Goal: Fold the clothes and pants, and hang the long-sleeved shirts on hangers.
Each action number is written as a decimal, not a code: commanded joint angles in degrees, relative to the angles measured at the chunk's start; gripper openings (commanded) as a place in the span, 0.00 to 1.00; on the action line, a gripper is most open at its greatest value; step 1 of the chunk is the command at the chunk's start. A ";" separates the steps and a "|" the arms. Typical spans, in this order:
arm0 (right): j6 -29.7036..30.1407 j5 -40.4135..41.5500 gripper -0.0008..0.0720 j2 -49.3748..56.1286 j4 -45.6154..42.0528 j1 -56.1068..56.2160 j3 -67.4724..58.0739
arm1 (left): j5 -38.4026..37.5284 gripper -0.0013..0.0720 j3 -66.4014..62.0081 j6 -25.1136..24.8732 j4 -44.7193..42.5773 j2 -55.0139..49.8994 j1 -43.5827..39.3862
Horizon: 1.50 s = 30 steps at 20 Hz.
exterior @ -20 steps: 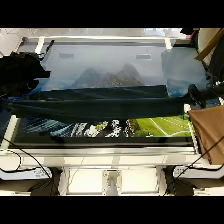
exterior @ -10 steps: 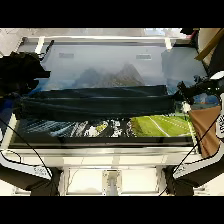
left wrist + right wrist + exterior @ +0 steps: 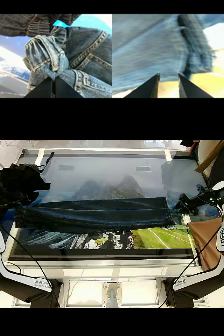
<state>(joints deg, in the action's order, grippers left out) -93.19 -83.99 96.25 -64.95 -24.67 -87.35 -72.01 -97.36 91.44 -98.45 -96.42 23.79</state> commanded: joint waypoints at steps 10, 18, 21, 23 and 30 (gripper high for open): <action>8.35 15.21 0.39 -1.79 0.22 4.55 13.64 | -0.68 0.07 -0.04 0.07 0.11 -0.02 -0.72; 12.35 6.29 0.05 -3.50 -0.44 4.44 13.62 | -3.13 0.07 -0.07 -2.27 0.00 0.17 -0.68; 12.33 3.34 0.05 -7.63 -0.59 3.28 11.58 | -8.48 0.07 -0.11 -6.78 -1.77 0.90 0.04; 12.26 2.25 0.05 -9.94 0.44 3.26 7.67 | -9.22 0.06 -0.79 -6.86 -1.88 1.55 0.68; 5.49 11.93 0.05 -6.73 4.52 3.78 -3.02 | -3.82 0.06 -8.37 -6.75 2.08 1.60 0.48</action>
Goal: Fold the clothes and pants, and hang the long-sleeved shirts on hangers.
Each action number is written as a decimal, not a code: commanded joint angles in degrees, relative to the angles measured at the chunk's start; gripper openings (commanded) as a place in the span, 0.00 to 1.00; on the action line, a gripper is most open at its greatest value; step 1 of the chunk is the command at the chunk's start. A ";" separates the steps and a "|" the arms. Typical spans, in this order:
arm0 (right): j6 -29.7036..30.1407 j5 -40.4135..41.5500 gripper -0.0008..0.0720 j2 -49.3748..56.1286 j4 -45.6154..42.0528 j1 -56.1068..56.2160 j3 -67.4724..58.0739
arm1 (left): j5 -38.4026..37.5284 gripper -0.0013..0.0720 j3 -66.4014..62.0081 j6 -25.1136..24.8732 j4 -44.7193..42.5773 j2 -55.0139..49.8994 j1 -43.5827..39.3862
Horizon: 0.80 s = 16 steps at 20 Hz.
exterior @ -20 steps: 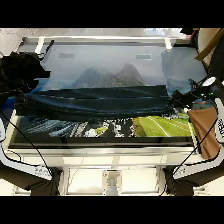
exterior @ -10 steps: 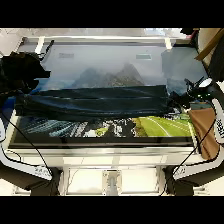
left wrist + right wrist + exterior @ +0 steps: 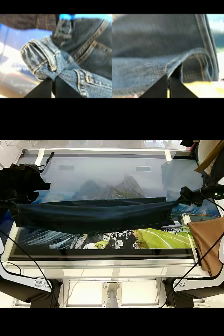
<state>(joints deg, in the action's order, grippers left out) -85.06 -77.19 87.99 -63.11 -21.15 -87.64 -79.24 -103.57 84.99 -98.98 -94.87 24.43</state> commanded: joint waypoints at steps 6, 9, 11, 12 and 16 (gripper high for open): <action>-14.53 18.14 0.05 10.88 4.28 0.83 -2.75 | 4.35 0.06 -2.23 4.09 3.08 -6.23 -0.81; -17.59 20.96 0.05 14.82 4.68 0.83 -2.75 | 4.59 0.06 -2.23 4.90 3.06 -9.97 -1.77; -17.51 21.57 0.05 16.35 4.81 0.90 -2.75 | 5.55 0.07 -2.23 6.64 3.04 -11.96 -2.32; -17.44 21.57 0.05 16.70 4.76 0.90 -2.73 | 6.64 0.07 -2.23 7.74 3.10 -12.61 -2.60; -14.91 21.88 0.17 16.59 4.85 0.87 -2.75 | 11.85 0.97 -3.10 12.59 4.33 -12.63 -3.15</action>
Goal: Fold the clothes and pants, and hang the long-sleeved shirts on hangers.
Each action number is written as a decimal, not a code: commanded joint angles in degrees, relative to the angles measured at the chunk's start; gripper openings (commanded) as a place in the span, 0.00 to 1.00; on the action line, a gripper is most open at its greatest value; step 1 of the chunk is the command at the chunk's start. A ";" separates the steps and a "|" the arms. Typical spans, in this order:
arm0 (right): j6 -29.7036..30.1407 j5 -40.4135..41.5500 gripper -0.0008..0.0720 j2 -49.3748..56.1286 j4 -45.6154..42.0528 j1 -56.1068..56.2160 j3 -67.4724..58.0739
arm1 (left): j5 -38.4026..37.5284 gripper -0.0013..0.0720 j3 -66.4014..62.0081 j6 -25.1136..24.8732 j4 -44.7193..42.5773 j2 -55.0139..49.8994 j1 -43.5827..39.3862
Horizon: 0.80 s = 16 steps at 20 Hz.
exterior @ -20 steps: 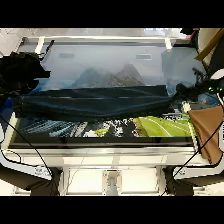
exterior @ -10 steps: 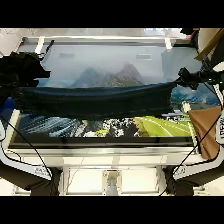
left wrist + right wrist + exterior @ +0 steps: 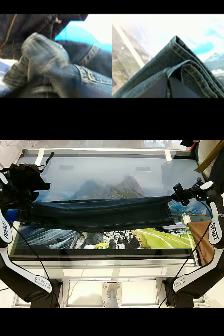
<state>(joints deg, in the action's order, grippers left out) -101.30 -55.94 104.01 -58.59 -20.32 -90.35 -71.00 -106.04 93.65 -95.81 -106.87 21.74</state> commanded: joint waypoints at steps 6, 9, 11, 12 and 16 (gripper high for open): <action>8.00 -9.73 0.51 -6.38 -11.23 -3.48 -0.02 | 5.77 0.97 -2.32 5.20 1.14 7.41 1.38; 10.97 -20.72 0.59 -6.21 -11.10 -6.38 0.00 | 5.92 0.97 -2.32 5.18 1.99 13.20 1.18; 15.87 -23.19 0.62 -3.72 -5.25 -8.00 0.02 | 5.90 0.97 -2.32 5.16 2.93 15.65 -0.44; 17.79 -23.65 0.67 -2.40 -2.86 -8.57 0.00 | 5.88 0.97 -2.32 5.16 2.93 16.52 -1.60; 23.19 -23.78 0.70 3.30 2.23 -9.90 -0.04 | 6.05 0.97 -2.32 5.16 2.89 18.01 -5.44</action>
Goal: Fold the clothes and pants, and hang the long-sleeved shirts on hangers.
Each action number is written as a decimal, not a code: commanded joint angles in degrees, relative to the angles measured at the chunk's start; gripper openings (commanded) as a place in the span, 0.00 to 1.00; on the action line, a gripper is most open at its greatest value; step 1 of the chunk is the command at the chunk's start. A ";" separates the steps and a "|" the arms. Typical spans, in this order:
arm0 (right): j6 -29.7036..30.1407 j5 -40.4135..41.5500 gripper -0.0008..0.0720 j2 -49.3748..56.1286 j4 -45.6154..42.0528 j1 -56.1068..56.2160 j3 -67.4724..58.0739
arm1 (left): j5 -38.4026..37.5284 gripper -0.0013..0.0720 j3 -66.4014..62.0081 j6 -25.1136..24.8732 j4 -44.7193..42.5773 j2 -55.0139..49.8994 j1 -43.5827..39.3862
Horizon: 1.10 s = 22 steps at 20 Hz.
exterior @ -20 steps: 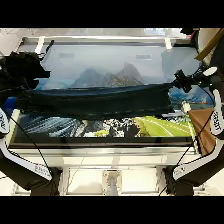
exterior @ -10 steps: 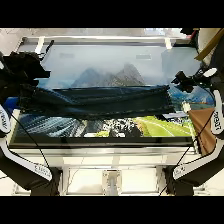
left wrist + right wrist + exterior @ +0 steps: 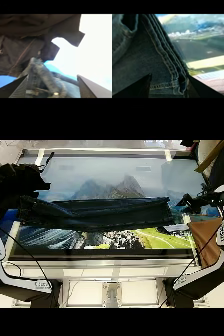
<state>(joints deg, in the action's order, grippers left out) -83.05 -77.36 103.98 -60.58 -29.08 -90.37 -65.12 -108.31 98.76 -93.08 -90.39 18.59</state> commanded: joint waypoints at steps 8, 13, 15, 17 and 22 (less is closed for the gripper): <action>9.73 -2.86 0.70 8.66 7.85 -0.59 0.00 | 0.24 0.97 -0.04 0.04 0.15 1.49 -6.80; 12.94 -4.22 0.62 10.23 12.94 2.73 0.00 | 0.26 0.97 -0.04 -0.15 0.15 1.49 -8.52; 13.46 -4.28 0.60 10.67 14.95 4.46 0.00 | 0.24 0.97 -0.04 -0.13 0.39 1.44 -9.57; 15.17 -5.92 0.44 10.64 16.76 5.73 -0.02 | 0.26 0.97 -0.02 -0.15 0.42 1.22 -11.43; 17.16 -13.09 0.05 6.38 25.24 5.86 -0.02 | 0.57 0.07 -0.02 -2.69 5.05 -2.99 -19.91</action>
<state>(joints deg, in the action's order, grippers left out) -67.18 -86.37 112.75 -40.36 -23.64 -90.35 -64.82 -108.31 98.06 -91.44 -91.11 3.20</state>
